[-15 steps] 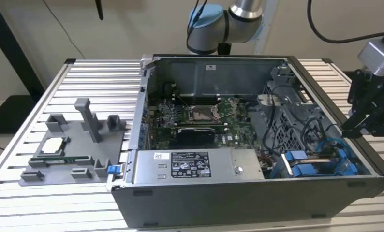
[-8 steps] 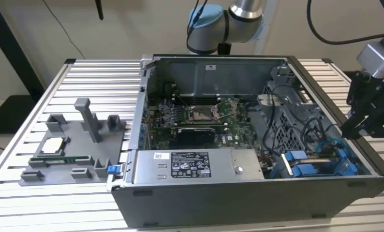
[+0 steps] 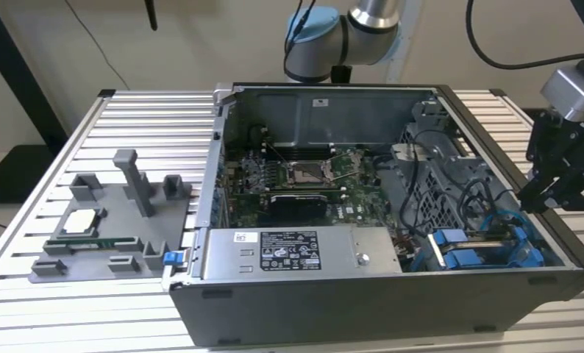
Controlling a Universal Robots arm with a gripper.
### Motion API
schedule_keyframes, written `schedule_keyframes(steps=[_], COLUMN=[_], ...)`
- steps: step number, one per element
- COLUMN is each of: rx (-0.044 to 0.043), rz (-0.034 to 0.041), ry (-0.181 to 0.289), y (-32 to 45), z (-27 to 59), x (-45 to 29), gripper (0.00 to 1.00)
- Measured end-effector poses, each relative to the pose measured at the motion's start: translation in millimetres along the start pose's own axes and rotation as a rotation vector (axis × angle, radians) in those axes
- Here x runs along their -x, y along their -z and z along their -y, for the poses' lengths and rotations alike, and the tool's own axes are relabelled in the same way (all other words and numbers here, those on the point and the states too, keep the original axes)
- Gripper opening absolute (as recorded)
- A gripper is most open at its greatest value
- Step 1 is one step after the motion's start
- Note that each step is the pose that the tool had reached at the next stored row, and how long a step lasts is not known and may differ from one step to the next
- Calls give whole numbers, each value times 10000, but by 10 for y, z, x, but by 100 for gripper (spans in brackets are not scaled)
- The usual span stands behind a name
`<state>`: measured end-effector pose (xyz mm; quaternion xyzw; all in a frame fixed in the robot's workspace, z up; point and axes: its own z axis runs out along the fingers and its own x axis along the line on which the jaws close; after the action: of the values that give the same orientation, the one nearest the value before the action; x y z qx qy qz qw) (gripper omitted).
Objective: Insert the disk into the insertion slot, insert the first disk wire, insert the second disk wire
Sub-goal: 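Insert the second disk wire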
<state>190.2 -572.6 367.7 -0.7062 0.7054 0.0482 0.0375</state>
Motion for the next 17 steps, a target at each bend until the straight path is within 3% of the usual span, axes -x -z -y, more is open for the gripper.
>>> schedule_keyframes(steps=[3,4,14,17], rx=[0,0,0,43], rz=[0,1,1,8], ry=[1,0,0,-7], y=[-1,-1,-1,23], z=[0,-1,-2,-6], x=[0,0,0,3], gripper=[100,0,0,0])
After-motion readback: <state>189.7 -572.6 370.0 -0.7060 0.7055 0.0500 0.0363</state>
